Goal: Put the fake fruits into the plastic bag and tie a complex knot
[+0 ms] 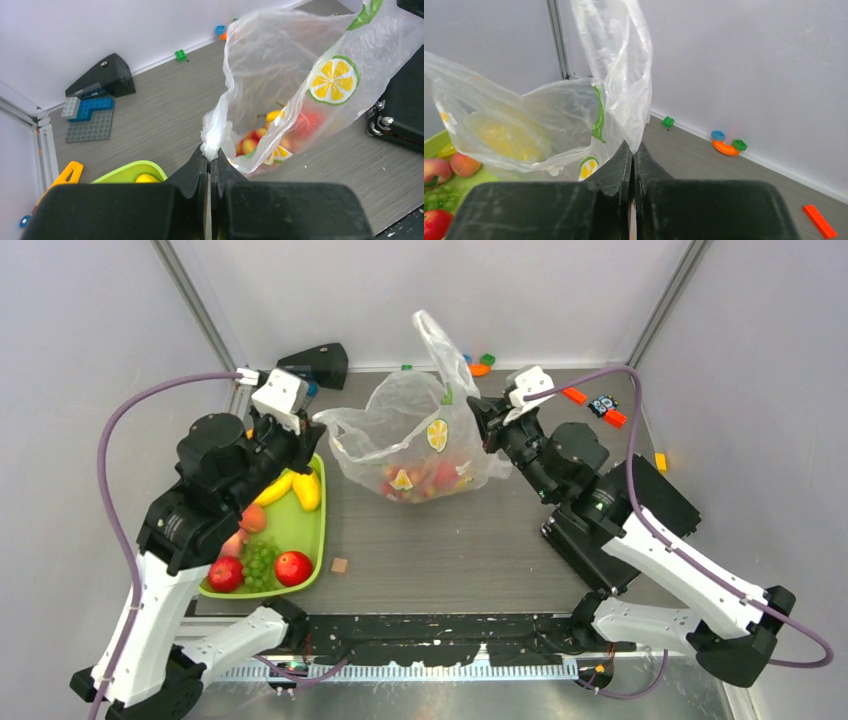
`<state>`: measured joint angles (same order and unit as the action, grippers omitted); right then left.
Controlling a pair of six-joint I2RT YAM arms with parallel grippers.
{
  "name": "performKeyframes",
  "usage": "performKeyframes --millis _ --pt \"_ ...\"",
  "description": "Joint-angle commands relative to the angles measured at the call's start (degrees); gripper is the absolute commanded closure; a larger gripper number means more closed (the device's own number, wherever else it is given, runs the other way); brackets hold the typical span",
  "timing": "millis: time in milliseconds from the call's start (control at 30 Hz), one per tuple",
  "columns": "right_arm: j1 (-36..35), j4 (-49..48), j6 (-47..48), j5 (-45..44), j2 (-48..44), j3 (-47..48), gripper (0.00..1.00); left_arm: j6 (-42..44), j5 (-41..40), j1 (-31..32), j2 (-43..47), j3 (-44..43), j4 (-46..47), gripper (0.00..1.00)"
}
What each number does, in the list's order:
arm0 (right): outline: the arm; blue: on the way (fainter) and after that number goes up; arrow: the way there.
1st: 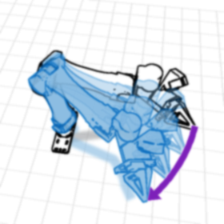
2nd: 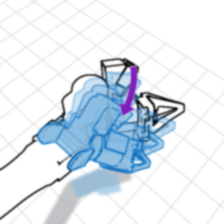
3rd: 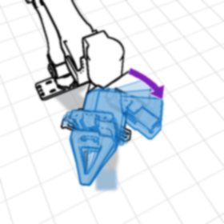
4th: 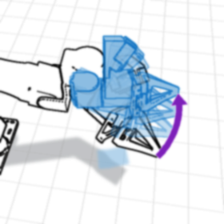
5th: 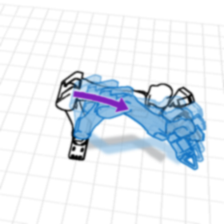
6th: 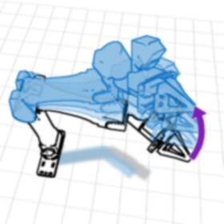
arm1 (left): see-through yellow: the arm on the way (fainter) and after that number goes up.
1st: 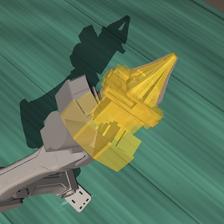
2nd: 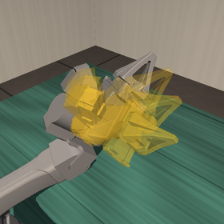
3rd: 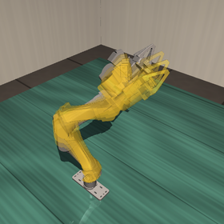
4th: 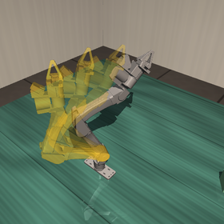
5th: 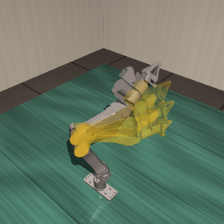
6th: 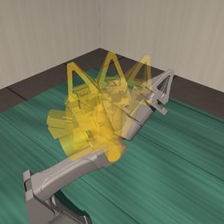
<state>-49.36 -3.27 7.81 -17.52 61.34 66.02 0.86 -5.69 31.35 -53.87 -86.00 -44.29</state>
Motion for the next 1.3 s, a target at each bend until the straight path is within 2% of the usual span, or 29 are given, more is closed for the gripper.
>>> performKeyframes --millis 0,200,333,633,667,700,733,767,800,867,900,1033,1167,1267 --pt "2.31 -0.78 -4.32 3.54 -1.02 -2.1 0.95 -2.16 3.32 -0.33 0.35 -0.55 -0.84 1.0" --pt "5.9 -4.63 -14.3 5.29 -0.69 -12.17 0.95 -8.56 10.79 -0.33 3.65 5.48 3.7 1.0" --pt "7.45 -5.56 -18.23 4.64 -0.06 -17.25 0.95 -8.99 10.13 -1.39 3.69 8.79 4.91 1.0" --pt "7.88 -6.94 -16.96 7.3 -5.83 -20.58 0.95 -8.0 8.77 -2.26 0.14 7.32 5.3 1.0" --pt "7.88 -7.66 -16.83 7.89 -6.25 -20.93 0.95 -7.46 7.53 -2.26 -0.23 7.48 4.76 0.96" --pt "7.88 -8.0 -16.7 8.13 -6.92 -21.66 0.95 -6.77 6.34 -2.26 -0.6 7.77 4.1 0.82" --pt "7.88 -8.43 -16.65 8.6 -7.31 -21.95 0.95 -6.02 6.21 -2.26 -0.81 8.12 3.28 0.55" --pt "7.88 -8.47 -16.62 8.75 -7.39 -22.35 0.95 -5.19 6.14 -2.26 -0.8 8.65 2.44 0.33" --pt "7.92 -8.39 -16.61 8.93 -7.33 -22.43 0.95 -4.57 6.19 -2.26 -0.44 9.4 1.75 0.19" --pt "7.89 -8.09 -16.56 9.04 -7.11 -22.47 0.95 -4.14 8.75 -2.72 1.12 11.64 1.83 0.04" --pt "7.9 -8.04 -16.54 9.02 -7.02 -22.39 0.95 -4.27 11.46 -3.51 2.25 12.9 2.41 0.01" --pt "7.88 -8.08 -16.41 9.12 -6.49 -22.53 0.95 -6.44 22.66 -8.13 7.22 15.09 4.37 0.01" --pt "7.89 -7.82 -16.03 8.63 -6.14 -22.68 0.95 -8.96 31.33 -9.64 9.19 10.26 2.1 0.01" --pt "7.88 -7.65 -15.91 8.24 -6.06 -22.55 0.95 -10.93 32.4 -9.85 10.06 6.04 1.43 0.01"
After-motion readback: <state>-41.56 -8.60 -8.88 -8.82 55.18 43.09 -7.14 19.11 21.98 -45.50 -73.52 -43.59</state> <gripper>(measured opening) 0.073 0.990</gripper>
